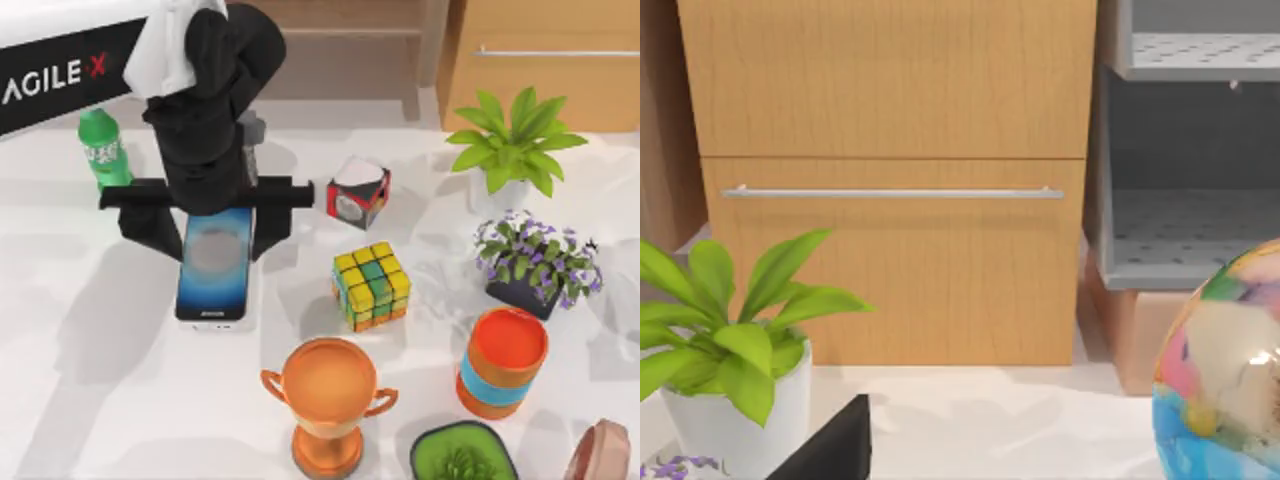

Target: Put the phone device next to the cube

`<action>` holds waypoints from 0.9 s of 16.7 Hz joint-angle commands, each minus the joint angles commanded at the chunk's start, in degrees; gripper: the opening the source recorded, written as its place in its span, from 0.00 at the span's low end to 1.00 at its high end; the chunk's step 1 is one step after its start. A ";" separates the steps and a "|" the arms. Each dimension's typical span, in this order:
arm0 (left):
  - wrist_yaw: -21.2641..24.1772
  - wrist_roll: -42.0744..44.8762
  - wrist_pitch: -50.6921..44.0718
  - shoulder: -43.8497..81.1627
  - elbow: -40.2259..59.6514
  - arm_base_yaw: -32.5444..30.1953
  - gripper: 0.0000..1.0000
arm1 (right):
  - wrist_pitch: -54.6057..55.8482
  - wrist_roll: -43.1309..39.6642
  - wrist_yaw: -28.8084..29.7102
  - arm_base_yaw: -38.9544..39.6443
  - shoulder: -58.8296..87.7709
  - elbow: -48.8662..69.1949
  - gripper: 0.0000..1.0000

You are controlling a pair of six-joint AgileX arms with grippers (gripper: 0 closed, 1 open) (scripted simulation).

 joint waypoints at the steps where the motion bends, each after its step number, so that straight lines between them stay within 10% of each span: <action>1: 0.00 0.00 0.00 0.00 0.00 0.00 0.00 | 0.00 0.00 0.00 0.00 0.00 0.00 1.00; 15: 0.27 0.20 3.46 -0.12 -0.76 -0.23 0.00 | 0.00 0.00 0.00 0.00 0.00 0.00 1.00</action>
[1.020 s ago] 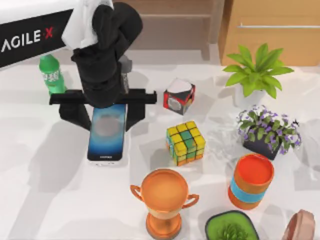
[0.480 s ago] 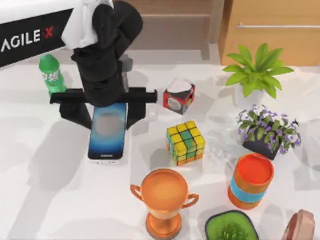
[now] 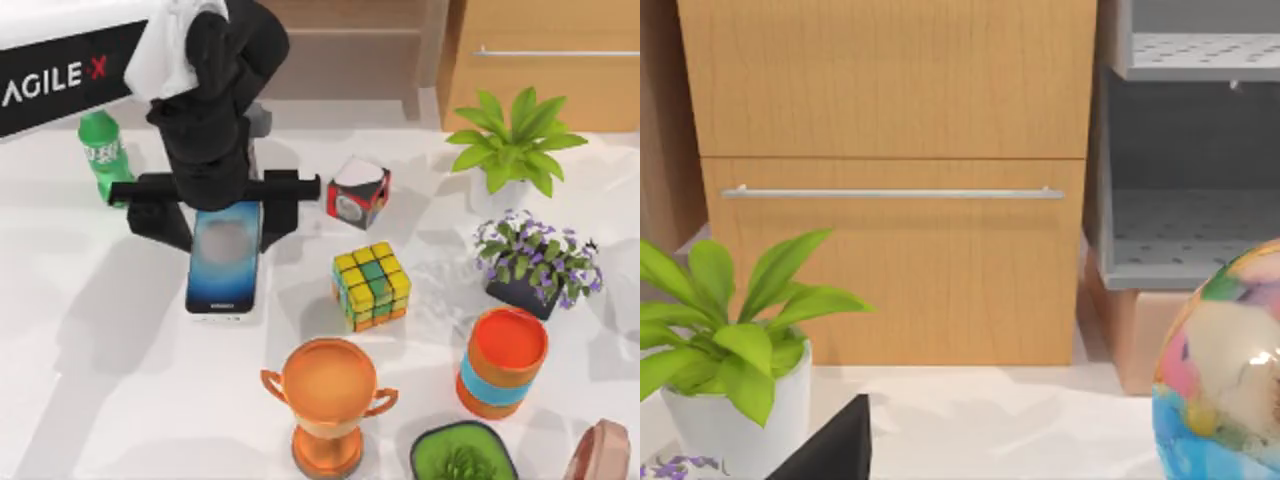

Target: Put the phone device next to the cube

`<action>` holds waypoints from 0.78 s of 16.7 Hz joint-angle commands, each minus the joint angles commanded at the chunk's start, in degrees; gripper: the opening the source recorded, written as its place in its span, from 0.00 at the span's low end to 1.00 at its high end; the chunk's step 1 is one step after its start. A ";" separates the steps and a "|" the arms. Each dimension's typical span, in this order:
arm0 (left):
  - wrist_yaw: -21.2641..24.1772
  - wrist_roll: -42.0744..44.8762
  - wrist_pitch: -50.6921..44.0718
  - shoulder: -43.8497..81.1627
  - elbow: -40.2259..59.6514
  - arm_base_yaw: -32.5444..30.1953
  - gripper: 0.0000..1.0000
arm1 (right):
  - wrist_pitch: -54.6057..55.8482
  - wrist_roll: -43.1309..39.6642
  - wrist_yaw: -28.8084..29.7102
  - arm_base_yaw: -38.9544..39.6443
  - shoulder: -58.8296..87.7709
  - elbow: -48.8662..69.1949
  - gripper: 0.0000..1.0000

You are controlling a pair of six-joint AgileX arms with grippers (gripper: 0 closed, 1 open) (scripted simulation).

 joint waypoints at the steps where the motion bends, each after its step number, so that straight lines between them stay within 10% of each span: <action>1: 0.02 0.00 0.52 -0.03 -0.22 -0.07 0.00 | 0.00 0.00 0.00 0.00 0.00 0.00 1.00; 13: -0.17 0.03 6.80 1.40 -4.63 0.15 0.00 | 0.00 0.00 0.00 0.00 0.00 0.00 1.00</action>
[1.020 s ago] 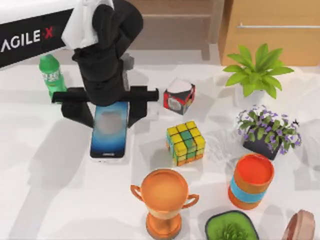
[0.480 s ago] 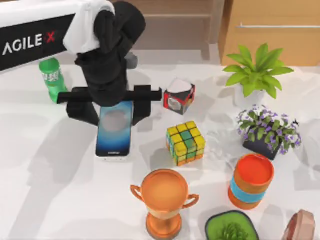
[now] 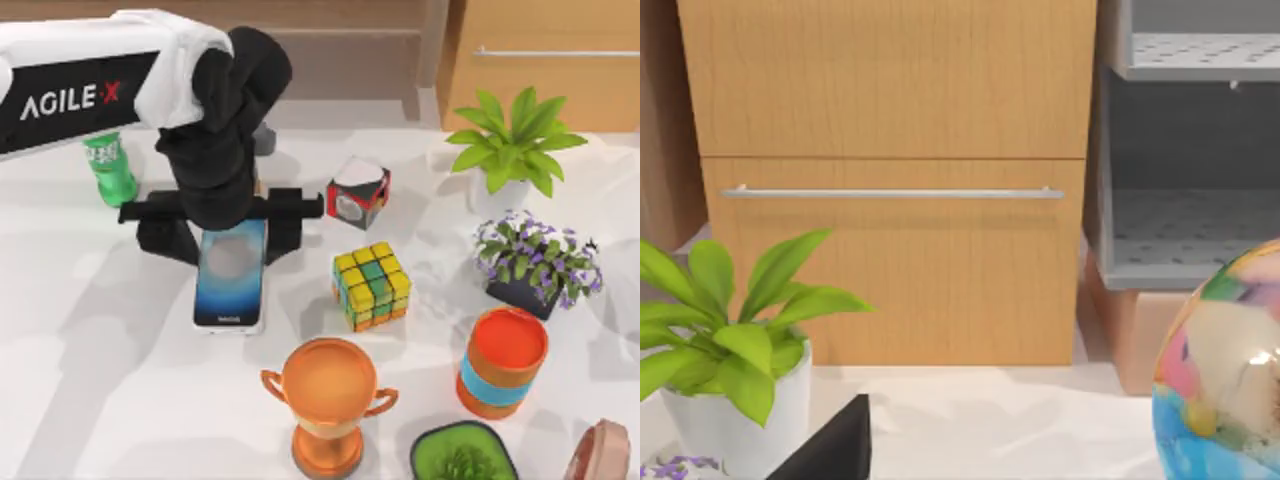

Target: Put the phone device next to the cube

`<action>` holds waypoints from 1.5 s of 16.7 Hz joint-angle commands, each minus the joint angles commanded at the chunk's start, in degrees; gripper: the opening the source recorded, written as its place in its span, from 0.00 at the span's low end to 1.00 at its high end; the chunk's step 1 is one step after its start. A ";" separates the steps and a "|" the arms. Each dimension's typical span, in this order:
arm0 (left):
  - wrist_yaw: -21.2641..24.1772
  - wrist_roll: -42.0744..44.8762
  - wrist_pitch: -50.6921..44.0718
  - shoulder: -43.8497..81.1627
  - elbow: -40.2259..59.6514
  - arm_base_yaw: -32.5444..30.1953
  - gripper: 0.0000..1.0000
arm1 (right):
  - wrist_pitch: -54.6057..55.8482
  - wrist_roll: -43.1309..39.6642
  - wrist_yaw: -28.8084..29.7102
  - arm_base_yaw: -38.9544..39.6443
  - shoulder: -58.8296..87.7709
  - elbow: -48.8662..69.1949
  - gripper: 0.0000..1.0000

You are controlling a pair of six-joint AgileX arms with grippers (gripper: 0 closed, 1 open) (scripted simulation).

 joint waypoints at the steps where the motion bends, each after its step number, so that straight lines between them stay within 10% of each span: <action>1: -0.02 0.00 0.35 0.44 -0.52 0.09 0.00 | 0.00 0.00 0.00 0.00 0.00 0.00 1.00; 9: -0.07 0.01 1.00 2.24 -2.34 0.27 0.00 | 0.00 0.00 0.00 0.00 0.00 0.00 1.00; 22: -0.07 0.01 1.00 2.24 -2.34 0.27 0.98 | 0.00 0.00 0.00 0.00 0.00 0.00 1.00; 25: -0.07 0.01 1.00 2.24 -2.34 0.27 1.00 | 0.00 0.00 0.00 0.00 0.00 0.00 1.00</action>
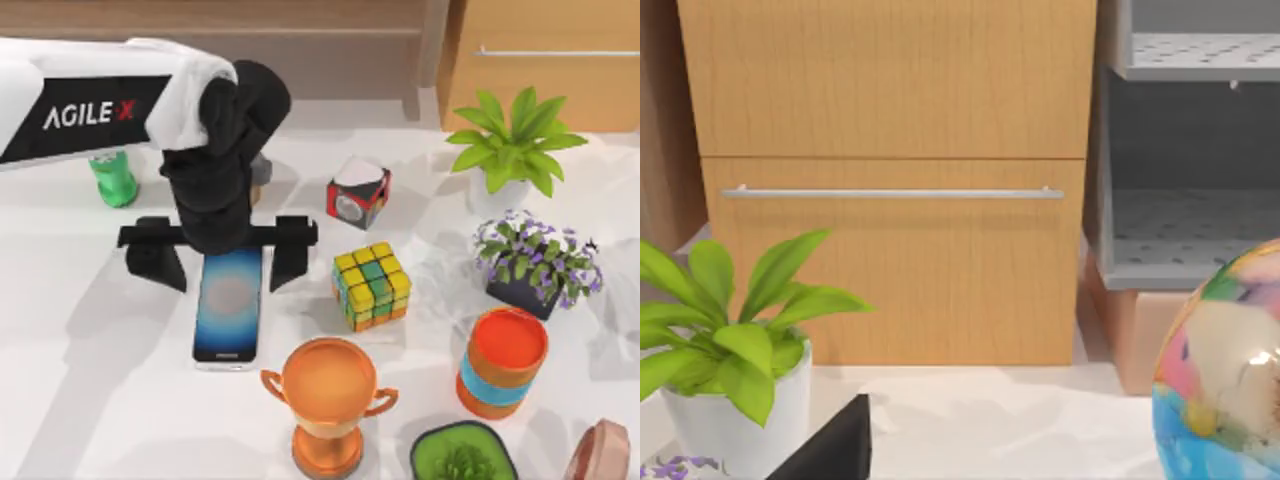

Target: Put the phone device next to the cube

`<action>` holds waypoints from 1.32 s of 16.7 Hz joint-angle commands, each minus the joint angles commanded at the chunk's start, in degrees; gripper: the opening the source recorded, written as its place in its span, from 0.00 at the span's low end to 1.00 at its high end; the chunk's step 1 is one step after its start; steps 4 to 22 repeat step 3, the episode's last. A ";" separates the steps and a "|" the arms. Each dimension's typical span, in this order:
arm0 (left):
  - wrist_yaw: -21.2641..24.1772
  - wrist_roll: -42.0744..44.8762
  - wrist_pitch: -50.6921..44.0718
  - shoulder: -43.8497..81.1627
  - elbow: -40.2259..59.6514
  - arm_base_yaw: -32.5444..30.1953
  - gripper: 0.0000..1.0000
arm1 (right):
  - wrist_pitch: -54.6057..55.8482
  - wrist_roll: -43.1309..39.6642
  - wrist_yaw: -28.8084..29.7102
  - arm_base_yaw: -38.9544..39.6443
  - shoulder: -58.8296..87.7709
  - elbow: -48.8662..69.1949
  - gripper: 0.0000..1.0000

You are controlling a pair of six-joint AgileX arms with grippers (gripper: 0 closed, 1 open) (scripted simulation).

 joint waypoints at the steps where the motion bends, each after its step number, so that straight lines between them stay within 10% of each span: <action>1: 0.00 0.00 0.00 0.00 0.00 0.00 1.00 | 0.00 0.00 0.00 0.00 0.00 0.00 1.00; 22: 0.00 0.00 0.00 0.00 0.00 0.00 1.00 | 0.00 0.00 0.00 0.00 0.00 0.00 1.00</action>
